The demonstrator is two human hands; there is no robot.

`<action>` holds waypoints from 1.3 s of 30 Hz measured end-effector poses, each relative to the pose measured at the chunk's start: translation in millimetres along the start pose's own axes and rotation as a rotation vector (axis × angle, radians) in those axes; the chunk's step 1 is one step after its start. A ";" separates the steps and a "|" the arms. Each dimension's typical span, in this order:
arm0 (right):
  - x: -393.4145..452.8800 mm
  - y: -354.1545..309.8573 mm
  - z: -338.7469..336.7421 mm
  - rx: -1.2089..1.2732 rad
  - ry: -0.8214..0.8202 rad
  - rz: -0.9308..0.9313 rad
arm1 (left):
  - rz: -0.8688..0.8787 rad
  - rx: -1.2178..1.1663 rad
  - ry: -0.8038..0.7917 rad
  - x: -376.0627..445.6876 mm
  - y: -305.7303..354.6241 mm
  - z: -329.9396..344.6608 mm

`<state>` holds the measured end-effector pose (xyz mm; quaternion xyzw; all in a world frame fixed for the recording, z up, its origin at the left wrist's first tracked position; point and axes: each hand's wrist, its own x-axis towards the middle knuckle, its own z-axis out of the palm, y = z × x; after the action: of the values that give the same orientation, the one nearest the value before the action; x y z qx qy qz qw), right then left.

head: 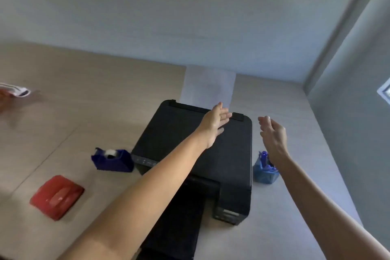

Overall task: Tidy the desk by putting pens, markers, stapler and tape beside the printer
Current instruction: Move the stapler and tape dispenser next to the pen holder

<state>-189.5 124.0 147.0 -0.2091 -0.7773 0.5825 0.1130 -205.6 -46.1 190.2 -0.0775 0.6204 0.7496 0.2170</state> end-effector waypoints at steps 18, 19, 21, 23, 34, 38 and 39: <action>-173.7 -41.3 417.8 -0.797 -0.808 -0.285 | -0.172 0.689 0.928 -175.4 -128.2 -482.8; -175.8 -34.6 426.8 -0.902 -0.836 -0.293 | -0.239 0.710 0.866 -175.2 -136.5 -493.3; -175.9 -21.6 440.7 -1.113 -0.900 -0.338 | -0.352 0.671 0.733 -174.2 -152.2 -507.9; -174.5 -8.0 451.2 -1.199 -0.955 -0.348 | -0.366 0.566 0.658 -172.3 -162.3 -519.4; -179.8 4.2 454.9 -1.072 -0.859 -0.402 | -0.353 -0.082 0.650 -183.5 -159.7 -529.4; -172.5 -37.5 432.3 -0.957 -0.813 -0.534 | -0.273 -0.114 0.589 -189.2 -117.9 -508.0; -168.1 -50.6 423.4 -0.908 -0.788 -0.563 | -0.235 -0.110 0.569 -189.5 -105.1 -500.2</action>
<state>-227.7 -328.1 81.5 0.2036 -0.9537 0.1782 -0.1310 -68.5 -557.4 59.8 -0.3673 0.6014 0.7002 0.1152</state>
